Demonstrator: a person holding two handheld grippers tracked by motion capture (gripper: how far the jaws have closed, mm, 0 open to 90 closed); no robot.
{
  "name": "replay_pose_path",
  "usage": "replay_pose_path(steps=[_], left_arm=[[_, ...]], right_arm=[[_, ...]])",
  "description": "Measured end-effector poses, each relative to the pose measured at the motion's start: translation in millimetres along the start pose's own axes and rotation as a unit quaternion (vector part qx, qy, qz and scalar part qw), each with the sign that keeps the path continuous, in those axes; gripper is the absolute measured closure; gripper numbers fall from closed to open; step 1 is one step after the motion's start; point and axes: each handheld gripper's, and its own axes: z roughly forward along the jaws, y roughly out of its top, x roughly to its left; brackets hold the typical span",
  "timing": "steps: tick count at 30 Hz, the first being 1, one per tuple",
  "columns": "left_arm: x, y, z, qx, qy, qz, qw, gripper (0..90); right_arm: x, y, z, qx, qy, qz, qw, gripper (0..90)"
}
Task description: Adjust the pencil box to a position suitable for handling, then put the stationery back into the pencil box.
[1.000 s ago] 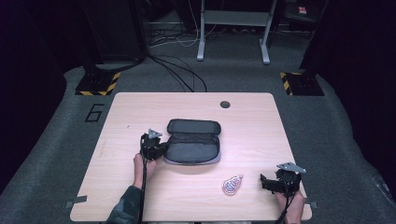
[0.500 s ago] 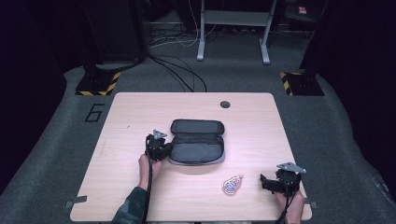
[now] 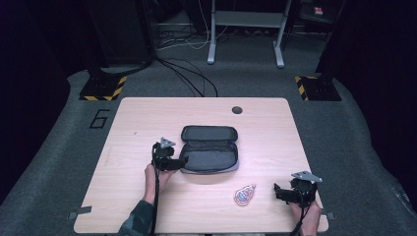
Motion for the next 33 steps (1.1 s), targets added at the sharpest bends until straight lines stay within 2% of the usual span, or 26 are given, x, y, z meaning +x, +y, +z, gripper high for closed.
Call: replay_pose_path(steps=[2,6,10,11,12,15,16,19,23,27,30,32,33], left_arm=[[4.0,-3.3,-11.5,-0.006,-0.001,-0.001,1.0000,18.1],[7.9,-11.2,-24.3,-0.020,0.008,-0.007,0.9998,13.1],[15.8,-24.7,-39.1,0.000,0.016,0.003,0.9999,6.6],[18.3,-32.4,-45.2,0.005,0.025,0.005,0.9997,3.7],[18.3,-32.4,-45.2,0.005,0.025,0.005,0.9997,3.1],[24.8,-53.0,-58.9,0.009,0.049,0.008,0.9988,1.3],[24.8,-53.0,-58.9,0.009,0.049,0.008,0.9988,1.4],[30.5,-73.1,-65.4,0.015,0.069,0.005,0.9975,0.7],[34.3,-87.4,-67.0,0.022,0.078,-0.002,0.9967,0.3],[37.8,-99.6,-66.7,0.022,0.080,-0.015,0.9965,0.1],[38.7,-103.0,-65.4,0.023,0.079,-0.016,0.9965,0.1],[37.1,-103.6,-64.3,0.023,0.086,-0.006,0.9960,0.1],[37.3,-102.7,-65.6,0.034,0.081,0.002,0.9961,0.0]], right_arm=[[0.5,-0.1,-0.4,0.002,-0.001,0.004,1.0000,2.2],[0.4,-0.1,-0.2,0.000,-0.001,0.004,1.0000,2.2],[0.2,0.0,-0.1,0.000,-0.001,0.003,1.0000,2.3],[0.1,0.2,-0.1,0.001,-0.001,0.000,1.0000,2.2],[0.1,0.2,-0.1,0.001,-0.001,0.000,1.0000,2.2],[-0.2,0.2,-0.2,0.002,0.000,-0.001,1.0000,2.2],[0.0,0.0,0.1,-0.001,0.000,0.001,1.0000,2.2],[0.0,0.2,-0.3,0.003,-0.001,0.001,1.0000,2.2],[0.0,0.3,-0.3,0.003,0.000,0.000,1.0000,2.2],[0.3,0.3,-0.1,0.001,-0.002,0.004,1.0000,2.1],[0.3,0.4,-0.1,0.002,-0.001,0.002,1.0000,2.0],[0.4,0.3,0.1,0.000,-0.002,0.004,1.0000,1.9],[0.4,0.3,0.1,0.000,-0.002,0.003,1.0000,2.0]])
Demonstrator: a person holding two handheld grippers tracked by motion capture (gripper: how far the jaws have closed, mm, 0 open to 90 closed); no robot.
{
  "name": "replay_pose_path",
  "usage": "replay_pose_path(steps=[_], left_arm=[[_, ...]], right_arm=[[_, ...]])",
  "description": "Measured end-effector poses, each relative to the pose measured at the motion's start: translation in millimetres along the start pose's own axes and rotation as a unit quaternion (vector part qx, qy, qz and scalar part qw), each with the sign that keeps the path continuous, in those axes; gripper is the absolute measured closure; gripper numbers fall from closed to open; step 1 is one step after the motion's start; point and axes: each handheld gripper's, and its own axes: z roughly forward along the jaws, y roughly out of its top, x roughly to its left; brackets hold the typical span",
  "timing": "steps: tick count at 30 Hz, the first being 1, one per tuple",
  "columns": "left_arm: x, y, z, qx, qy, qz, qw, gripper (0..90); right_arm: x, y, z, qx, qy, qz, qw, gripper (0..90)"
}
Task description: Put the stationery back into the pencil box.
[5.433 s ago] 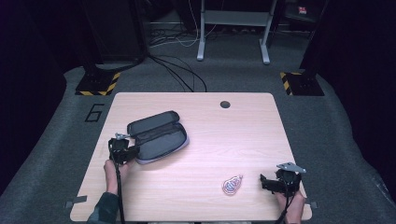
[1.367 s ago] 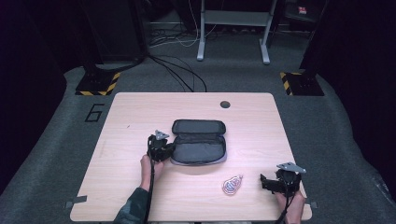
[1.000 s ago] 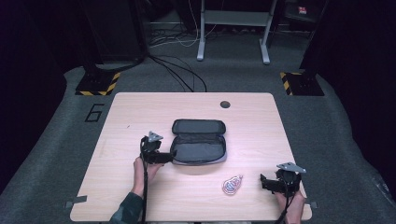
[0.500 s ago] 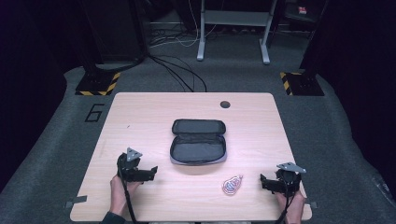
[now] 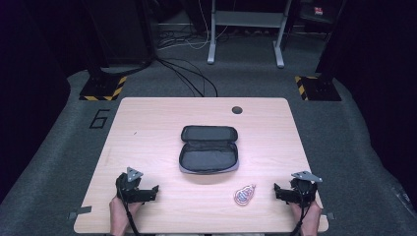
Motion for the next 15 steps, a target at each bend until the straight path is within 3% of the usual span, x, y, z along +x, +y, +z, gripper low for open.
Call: replay_pose_path(steps=[4,10,12,15], left_arm=[[-0.7,-3.1,1.5,-0.019,0.003,-0.003,0.9998,0.0],[-0.5,-3.3,1.3,-0.019,0.003,-0.002,0.9998,0.1],[-0.7,-3.3,1.3,-0.019,0.003,-0.002,0.9998,0.1],[-0.7,-3.3,1.3,-0.019,0.003,-0.002,0.9998,0.2]], right_arm=[[-0.8,0.4,1.0,0.001,-0.003,0.001,1.0000,0.0],[0.0,2.0,0.4,0.011,-0.014,0.018,0.9997,0.0],[2.7,3.0,-2.5,0.026,-0.027,0.027,0.9989,0.0],[11.8,4.2,-10.4,0.029,-0.002,0.038,0.9989,0.0]])
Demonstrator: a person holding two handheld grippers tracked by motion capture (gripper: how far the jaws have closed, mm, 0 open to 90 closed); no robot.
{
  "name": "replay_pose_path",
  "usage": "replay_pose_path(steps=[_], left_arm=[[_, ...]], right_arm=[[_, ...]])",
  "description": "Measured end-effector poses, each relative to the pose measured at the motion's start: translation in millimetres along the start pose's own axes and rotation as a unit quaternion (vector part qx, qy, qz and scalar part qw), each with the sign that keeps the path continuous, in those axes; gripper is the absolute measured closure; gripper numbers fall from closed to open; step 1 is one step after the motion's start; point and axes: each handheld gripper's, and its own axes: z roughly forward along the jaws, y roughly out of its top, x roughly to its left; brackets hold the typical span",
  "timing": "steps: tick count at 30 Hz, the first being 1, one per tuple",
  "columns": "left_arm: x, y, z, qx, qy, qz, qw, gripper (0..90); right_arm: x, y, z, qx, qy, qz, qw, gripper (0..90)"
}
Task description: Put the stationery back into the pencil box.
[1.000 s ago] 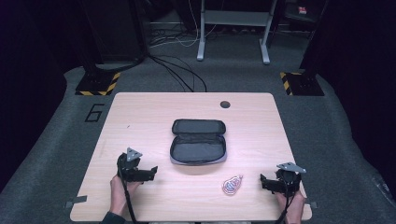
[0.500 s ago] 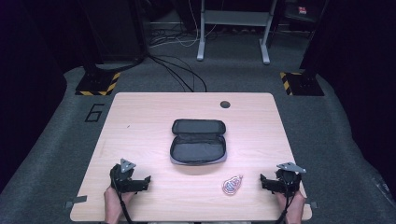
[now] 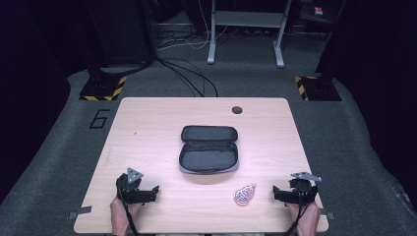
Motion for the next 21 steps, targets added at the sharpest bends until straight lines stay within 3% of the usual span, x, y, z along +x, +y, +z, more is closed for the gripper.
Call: replay_pose_path(steps=[2,3,5,12,21], left_arm=[[0.0,0.0,0.0,0.000,0.000,0.000,1.0000,0.1],[0.0,0.0,0.0,0.000,0.000,0.000,1.0000,0.2],[0.0,0.0,0.0,0.000,0.000,0.000,1.0000,0.2],[-0.1,-0.1,0.0,-0.001,0.000,-0.001,1.0000,0.2],[0.6,0.1,-0.5,0.003,0.000,0.004,1.0000,0.3]], right_arm=[[3.7,0.6,-3.7,-0.001,0.006,-0.002,1.0000,0.0],[12.1,1.8,-11.9,-0.006,0.023,-0.001,0.9997,0.0],[21.2,2.9,-16.8,-0.010,0.035,0.004,0.9993,0.0],[58.9,6.3,-27.2,-0.017,0.060,-0.017,0.9979,0.0],[100.9,12.2,-13.4,-0.008,0.073,-0.051,0.9960,0.0]])
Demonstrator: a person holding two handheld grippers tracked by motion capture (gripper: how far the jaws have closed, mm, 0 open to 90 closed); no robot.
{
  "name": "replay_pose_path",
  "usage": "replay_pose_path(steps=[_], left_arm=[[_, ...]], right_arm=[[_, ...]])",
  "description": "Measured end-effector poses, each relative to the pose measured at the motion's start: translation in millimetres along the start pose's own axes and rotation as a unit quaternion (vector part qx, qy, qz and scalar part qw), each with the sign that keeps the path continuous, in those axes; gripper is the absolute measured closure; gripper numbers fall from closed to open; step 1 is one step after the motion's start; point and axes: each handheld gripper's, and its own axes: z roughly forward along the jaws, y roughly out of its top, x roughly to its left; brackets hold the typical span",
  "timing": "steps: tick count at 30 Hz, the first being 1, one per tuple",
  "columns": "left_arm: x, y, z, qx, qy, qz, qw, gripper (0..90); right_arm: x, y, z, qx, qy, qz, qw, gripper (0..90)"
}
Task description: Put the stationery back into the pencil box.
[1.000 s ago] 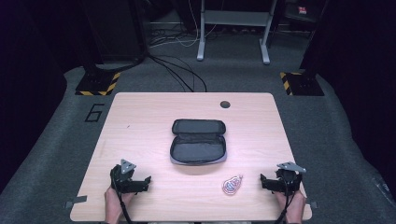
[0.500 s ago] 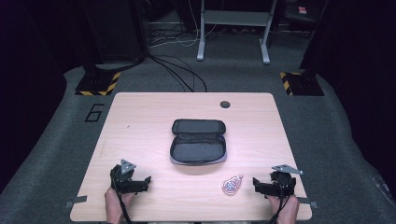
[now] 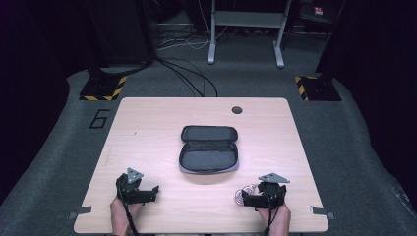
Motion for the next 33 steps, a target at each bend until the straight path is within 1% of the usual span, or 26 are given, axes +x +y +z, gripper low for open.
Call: replay_pose_path(steps=[2,4,8,9,11,13,14,17,19,21,22,23,26,27,28,30,31,33], left_arm=[[0.0,0.0,0.0,0.000,0.000,0.000,1.0000,0.3],[0.0,0.0,0.0,0.000,0.000,-0.001,1.0000,0.4],[0.0,0.0,-0.1,0.000,0.001,-0.001,1.0000,0.5],[0.0,0.0,-0.1,0.000,0.000,-0.001,1.0000,0.5],[0.0,0.0,-0.1,0.000,0.001,-0.001,1.0000,0.5],[0.0,0.0,-0.1,0.000,0.001,-0.001,1.0000,0.5],[0.0,0.0,-0.1,0.000,0.000,-0.001,1.0000,0.6],[0.0,0.0,-0.1,0.000,0.000,-0.001,1.0000,0.5],[0.0,0.0,-0.1,0.000,0.000,-0.001,1.0000,0.5],[0.0,0.0,0.0,0.000,0.000,-0.001,1.0000,0.5],[0.0,0.0,0.0,0.000,0.001,-0.001,1.0000,0.6],[0.0,0.0,0.0,0.000,0.000,-0.001,1.0000,0.6],[0.0,0.0,0.0,0.000,0.001,-0.001,1.0000,0.6],[0.0,0.0,0.0,0.000,0.001,-0.001,1.0000,0.6],[-0.7,-0.1,0.6,-0.005,0.001,-0.006,1.0000,0.6],[-0.7,-0.1,0.6,-0.005,0.001,-0.006,1.0000,0.6],[-0.7,-0.1,0.6,-0.005,0.001,-0.007,1.0000,0.5],[-0.7,-0.1,0.6,-0.005,0.001,-0.006,1.0000,0.6]], right_arm=[[7.5,2.0,4.6,0.005,-0.014,-0.014,0.9998,0.4],[12.5,3.7,9.4,0.007,-0.008,-0.015,0.9998,0.7],[20.0,7.0,15.6,0.016,-0.009,-0.025,0.9995,0.9],[21.8,7.4,16.4,0.017,-0.010,-0.024,0.9995,1.0],[23.6,8.2,18.5,0.021,-0.010,-0.033,0.9992,1.3],[26.1,8.2,20.8,0.024,-0.013,-0.032,0.9991,1.5],[26.3,8.6,21.2,0.027,-0.017,-0.041,0.9987,1.7],[26.9,8.4,22.4,0.026,-0.016,-0.039,0.9988,2.1],[25.7,7.6,22.1,0.027,-0.019,-0.045,0.9984,2.5],[24.5,6.7,20.6,0.036,-0.018,-0.042,0.9983,2.7],[23.0,6.0,20.9,0.032,-0.019,-0.043,0.9983,3.0],[21.9,5.5,20.1,0.035,-0.019,-0.041,0.9984,3.2],[19.0,4.5,18.5,0.030,-0.015,-0.032,0.9989,3.2],[19.6,4.8,18.4,0.028,-0.016,-0.031,0.9990,3.2],[20.6,5.3,18.8,0.026,-0.014,-0.031,0.9991,3.0],[23.3,6.7,21.5,0.029,-0.010,-0.036,0.9989,3.0],[25.0,7.4,23.7,0.028,-0.014,-0.039,0.9987,3.0],[26.2,7.5,25.1,0.027,-0.014,-0.041,0.9987,3.3]])
